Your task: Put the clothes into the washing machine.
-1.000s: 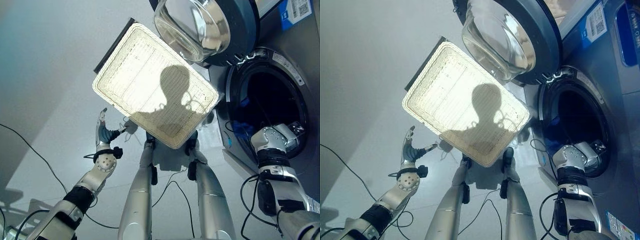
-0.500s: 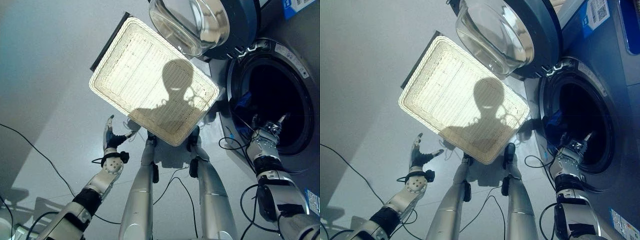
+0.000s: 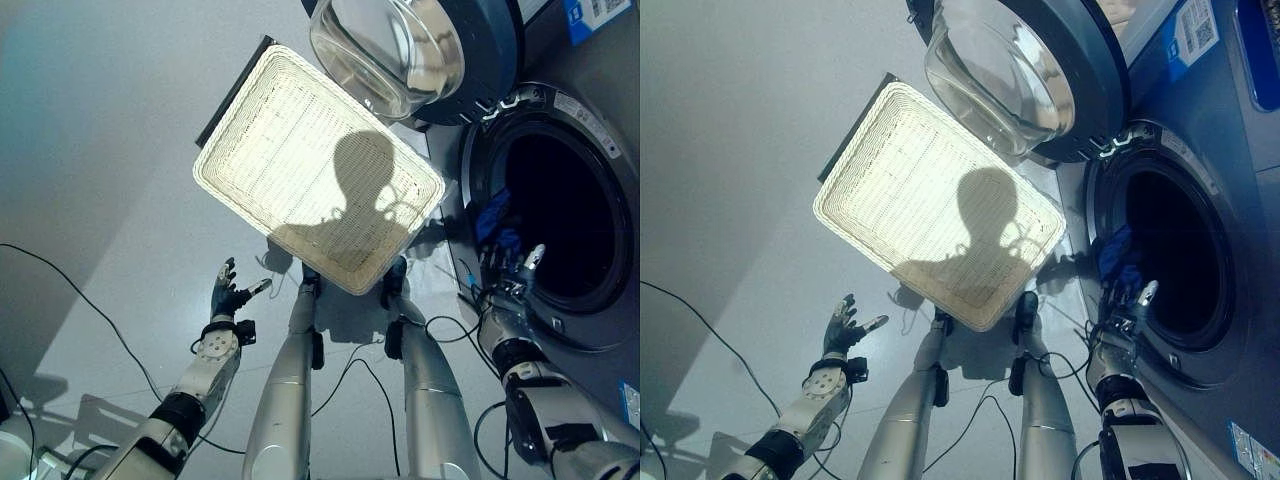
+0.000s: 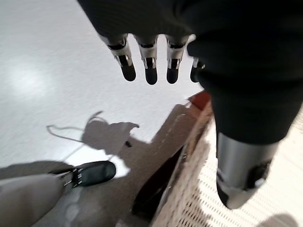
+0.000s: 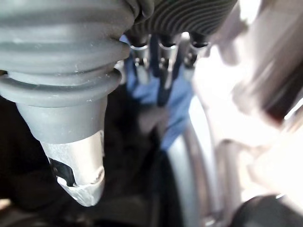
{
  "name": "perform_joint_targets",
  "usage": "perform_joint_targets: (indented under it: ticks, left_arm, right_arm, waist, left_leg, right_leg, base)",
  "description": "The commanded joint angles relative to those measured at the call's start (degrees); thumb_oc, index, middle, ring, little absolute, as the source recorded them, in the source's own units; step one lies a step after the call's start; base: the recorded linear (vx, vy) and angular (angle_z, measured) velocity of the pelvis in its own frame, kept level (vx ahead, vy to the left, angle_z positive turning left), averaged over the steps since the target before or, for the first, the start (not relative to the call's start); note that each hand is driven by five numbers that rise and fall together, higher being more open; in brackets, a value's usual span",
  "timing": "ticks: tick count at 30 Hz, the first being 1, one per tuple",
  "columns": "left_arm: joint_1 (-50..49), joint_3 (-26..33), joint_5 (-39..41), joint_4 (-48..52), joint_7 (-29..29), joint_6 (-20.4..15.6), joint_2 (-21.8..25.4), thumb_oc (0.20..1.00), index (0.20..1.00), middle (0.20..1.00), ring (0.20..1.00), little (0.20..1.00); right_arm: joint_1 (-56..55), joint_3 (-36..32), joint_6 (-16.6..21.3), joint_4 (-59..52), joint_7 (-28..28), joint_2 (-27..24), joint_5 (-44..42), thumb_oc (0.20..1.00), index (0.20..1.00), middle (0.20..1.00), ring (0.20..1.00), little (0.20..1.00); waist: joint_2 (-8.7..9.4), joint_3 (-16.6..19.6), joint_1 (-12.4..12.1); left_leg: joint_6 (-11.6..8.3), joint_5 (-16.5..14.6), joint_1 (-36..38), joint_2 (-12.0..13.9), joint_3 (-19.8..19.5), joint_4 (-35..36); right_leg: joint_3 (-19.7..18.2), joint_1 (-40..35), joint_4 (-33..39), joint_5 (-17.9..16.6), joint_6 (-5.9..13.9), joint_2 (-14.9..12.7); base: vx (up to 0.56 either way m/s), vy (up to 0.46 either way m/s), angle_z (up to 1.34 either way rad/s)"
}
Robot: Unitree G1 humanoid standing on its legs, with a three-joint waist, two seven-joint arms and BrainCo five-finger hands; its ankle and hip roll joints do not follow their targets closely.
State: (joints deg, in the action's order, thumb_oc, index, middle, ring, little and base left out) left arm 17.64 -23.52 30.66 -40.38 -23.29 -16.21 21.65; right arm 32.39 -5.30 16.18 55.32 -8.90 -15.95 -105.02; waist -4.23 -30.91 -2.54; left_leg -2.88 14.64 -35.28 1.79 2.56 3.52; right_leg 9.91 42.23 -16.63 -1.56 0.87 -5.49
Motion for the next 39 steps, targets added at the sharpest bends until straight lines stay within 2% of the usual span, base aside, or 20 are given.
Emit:
perform_joint_targets:
  ticks: [1,5,6,7,10,11,15,16,17,18,20,22,23,27,29,30,34,39]
  left_arm:
    - [-1.5,1.5,0.8,-1.4,2.1,-2.6,-1.5,1.0,1.0,1.0,1.0,1.0]
    - [-2.0,1.9,1.3,-2.5,2.9,-2.7,-2.2,1.0,1.0,1.0,1.0,1.0]
    - [-2.4,3.4,3.5,-6.0,6.2,-2.8,-3.9,1.0,1.0,1.0,1.0,1.0]
    - [-2.8,4.6,4.4,-8.1,8.9,-2.0,-4.8,1.0,1.0,1.0,1.0,1.0]
    - [-3.3,5.9,5.7,-10.6,13.1,-1.3,-5.5,1.0,1.0,1.0,1.0,1.0]
    - [-3.9,6.9,6.2,-12.7,16.8,-0.5,-6.2,1.0,1.0,1.0,1.0,1.0]
    - [-4.5,8.1,6.3,-16.1,23.1,2.2,-7.0,1.0,1.0,1.0,1.0,1.0]
    - [-4.5,8.1,6.3,-16.1,23.1,2.2,-7.0,1.0,1.0,1.0,1.0,1.0]
    - [-5.0,8.6,5.6,-17.5,26.0,3.3,-7.2,1.0,1.0,1.0,1.0,1.0]
    - [-5.1,8.6,5.4,-17.7,26.4,3.5,-7.2,1.0,1.0,1.0,1.0,1.0]
    - [-6.3,8.0,1.8,-19.2,29.1,4.6,-7.1,1.0,1.0,1.0,1.0,1.0]
    - [-6.8,7.0,-1.3,-20.3,29.5,4.2,-6.7,1.0,1.0,1.0,1.0,1.0]
    - [-7.3,5.9,-3.7,-21.2,29.7,4.5,-6.4,1.0,1.0,1.0,1.0,1.0]
    - [-7.9,5.0,-4.9,-22.4,30.6,5.3,-6.4,1.0,1.0,1.0,1.0,1.0]
    - [-8.7,4.8,-5.1,-23.8,31.3,6.4,-6.9,1.0,1.0,1.0,1.0,1.0]
    - [-9.1,5.0,-6.1,-25.4,32.9,7.8,-7.6,1.0,1.0,1.0,1.0,1.0]
    - [-10.3,4.4,-9.9,-27.9,35.2,8.8,-8.9,1.0,1.0,1.0,1.0,1.0]
    - [-11.4,4.5,-9.4,-28.3,36.1,10.9,-10.7,1.0,1.0,1.0,1.0,1.0]
  right_arm:
    - [-3.1,1.7,-3.0,-0.3,-1.2,-1.8,6.7,1.0,1.0,1.0,1.0,1.0]
    - [-4.3,2.9,-3.6,0.1,-1.5,-0.8,8.6,1.0,1.0,1.0,1.0,1.0]
    - [-6.4,6.8,-4.7,1.8,-1.1,1.6,21.8,1.0,1.0,1.0,1.0,1.0]
    - [-7.8,9.5,-4.6,3.3,-2.0,2.5,29.1,1.0,1.0,1.0,1.0,1.0]
    - [-8.9,11.0,-5.6,4.8,-4.0,2.7,33.4,1.0,1.0,1.0,1.0,1.0]
    - [-10.3,12.2,-6.2,6.3,-5.6,2.7,38.7,1.0,1.0,1.0,1.0,1.0]
    - [-11.9,14.5,-6.3,8.8,-6.7,1.9,50.0,1.0,1.0,1.0,1.0,1.0]
    - [-11.9,14.5,-6.3,8.8,-6.7,1.9,50.0,1.0,1.0,1.0,1.0,1.0]
    - [-12.9,15.8,-5.5,9.9,-6.2,1.3,58.5,1.0,1.0,1.0,1.0,1.0]
    - [-13.1,16.1,-5.2,10.0,-5.9,1.2,59.9,1.0,1.0,1.0,1.0,1.0]
    - [-15.1,19.4,-3.2,11.1,-3.0,-0.1,73.3,1.0,1.0,1.0,1.0,1.0]
    - [-15.9,21.3,-3.1,11.6,-2.0,-0.9,79.2,1.0,1.0,1.0,1.0,1.0]
    - [-16.7,22.6,-4.2,12.0,-1.7,-1.3,82.2,1.0,1.0,1.0,1.0,1.0]
    - [-17.9,23.6,-5.4,12.3,-1.7,-1.5,83.1,1.0,1.0,1.0,1.0,1.0]
    - [-19.3,23.8,-6.5,12.7,-2.0,-1.1,83.7,1.0,1.0,1.0,1.0,1.0]
    - [-20.4,23.9,-7.7,13.2,-2.1,-0.4,85.3,1.0,1.0,1.0,1.0,1.0]
    - [-22.1,25.1,-8.7,14.1,-3.1,1.0,90.6,1.0,1.0,1.0,1.0,1.0]
    - [-23.6,27.5,-11.1,14.0,-4.2,2.7,94.9,1.0,1.0,1.0,1.0,1.0]
  waist:
    - [-1.52,1.1,0.4]
    - [-1.46,1.1,0.4]
    - [-1.2,1.1,0.5]
    - [-0.92,1.1,0.5]
    - [-0.5,1.1,0.5]
    - [-0.21,1.1,0.5]
    - [0.4,1.1,0.6]
    - [0.4,1.1,0.6]
    - [0.75,1.1,0.5]
    - [0.8,1.3,0.5]
    - [1.25,4.3,0.1]
    - [1.49,5.9,-0.1]
    - [1.86,7.9,-0.2]
    - [2.41,10.2,-0.4]
    - [3.09,12.6,-0.4]
    - [3.44,15.1,-0.2]
    - [3.79,18.9,0.1]
    - [4.22,22.9,0.2]
  left_leg:
    - [-0.26,-6.0,3.4,-3.9,1.3,-1.4]
    - [-0.2,-6.3,4.6,-4.0,1.1,-0.9]
    - [-0.01,-5.9,6.7,-4.0,0.8,0.4]
    - [-0.09,-5.8,8.6,-3.9,0.4,1.0]
    - [-0.18,-6.0,10.8,-3.8,0.3,1.3]
    - [-0.33,-6.2,13.0,-3.7,0.1,1.4]
    - [-0.35,-7.1,18.1,-3.8,0.1,1.4]
    - [-0.35,-7.1,18.1,-3.8,0.1,1.4]
    - [-0.34,-8.0,21.3,-3.8,0.2,1.3]
    - [-0.35,-8.1,21.7,-3.8,0.2,1.3]
    - [-0.59,-8.9,24.1,-3.6,0.5,1.4]
    - [-0.75,-9.4,25.3,-3.5,0.6,1.5]
    - [-0.84,-9.7,26.7,-3.5,0.5,1.5]
    - [-0.75,-10.2,28.5,-3.6,0.4,1.4]
    - [-0.49,-11.1,30.3,-3.9,0.3,0.8]
    - [-0.14,-11.9,32.0,-4.1,0.3,0.4]
    - [0.32,-13.3,35.2,-4.4,0.4,0.2]
    - [1.06,-15.1,38.9,-4.7,0.3,0.0]
  right_leg:
    - [0.9,-6.7,10.3,-5.7,4.79,1.8]
    - [0.7,-7.8,10.3,-5.2,4.83,1.8]
    - [0.4,-9.5,10.8,-5.3,4.68,2.0]
    - [0.1,-11.2,11.3,-5.3,4.69,2.0]
    - [0.0,-13.6,11.9,-5.0,4.76,2.1]
    - [0.1,-16.1,12.6,-4.8,4.93,2.1]
    - [0.0,-21.4,13.1,-4.0,5.04,1.9]
    - [0.0,-21.4,13.1,-4.0,5.04,1.9]
    - [0.2,-24.8,13.4,-3.3,5.02,1.7]
    - [0.2,-25.3,13.5,-3.2,5.01,1.7]
    - [1.0,-28.6,14.5,-2.3,4.99,1.6]
    - [1.6,-30.4,15.2,-1.8,4.91,1.7]
    - [2.2,-32.5,15.8,-1.3,4.79,1.8]
    - [2.8,-34.8,16.4,-0.8,4.56,2.0]
    - [3.2,-37.1,16.8,-0.3,4.33,2.1]
    - [3.1,-39.1,16.9,0.3,3.99,2.4]
    - [2.8,-42.5,17.4,1.1,3.66,3.0]
    - [1.9,-46.2,18.0,2.0,3.25,3.7]
  base:
    - [-0.05,0.083,-0.01]
    - [-0.02,0.04,0.0]
    - [-0.08,0.185,0.05]
    - [-0.08,0.174,0.07]
    - [-0.04,0.067,0.12]
    - [-0.02,0.052,0.05]
    - [-0.01,0.04,0.01]
    - [0.02,0.018,0.03]
    - [0.02,0.009,0.05]
    - [0.06,0.003,0.1]
    - [0.09,-0.03,0.16]
    - [0.08,-0.05,0.22]
    - [0.09,-0.054,0.26]
    - [0.07,-0.04,0.15]
    - [0.13,-0.06,0.07]
    - [0.15,-0.039,0.06]
    - [0.14,-0.017,0.02]
    - [0.14,-0.021,0.01]
